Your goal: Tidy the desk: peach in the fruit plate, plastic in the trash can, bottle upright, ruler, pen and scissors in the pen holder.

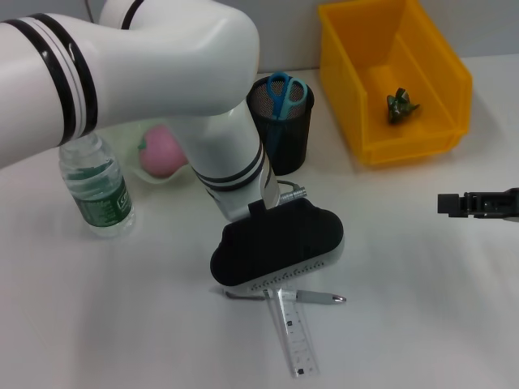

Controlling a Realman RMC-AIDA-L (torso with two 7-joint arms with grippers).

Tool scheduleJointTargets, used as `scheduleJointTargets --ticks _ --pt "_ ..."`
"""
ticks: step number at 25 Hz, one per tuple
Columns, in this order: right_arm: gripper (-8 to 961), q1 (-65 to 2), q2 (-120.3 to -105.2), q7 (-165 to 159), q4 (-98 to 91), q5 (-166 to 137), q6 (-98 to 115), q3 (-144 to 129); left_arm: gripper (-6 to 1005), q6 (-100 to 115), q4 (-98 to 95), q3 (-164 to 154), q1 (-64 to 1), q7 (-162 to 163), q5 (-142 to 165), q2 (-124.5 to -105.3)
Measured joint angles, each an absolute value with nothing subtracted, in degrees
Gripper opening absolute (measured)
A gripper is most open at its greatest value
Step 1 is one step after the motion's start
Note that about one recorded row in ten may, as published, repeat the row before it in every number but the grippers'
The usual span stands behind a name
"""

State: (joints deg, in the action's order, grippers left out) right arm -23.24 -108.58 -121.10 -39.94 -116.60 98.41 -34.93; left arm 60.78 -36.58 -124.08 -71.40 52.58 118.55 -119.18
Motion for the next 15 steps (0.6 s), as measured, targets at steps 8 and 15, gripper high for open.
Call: scheduleJointTargets --ticks 8,15 --pt "724 -23.4 -108.79 -121.0 -39.9 -116.7 98.4 -35.0 648 60.7 -36.1 -124.5 -71.3 52.6 118.6 -119.18" --pt "723 -23.6 -108.89 -121.0 -39.9 -116.7 98.4 -35.0 624 60.7 -35.9 -124.7 -71.3 52.6 118.2 -119.18"
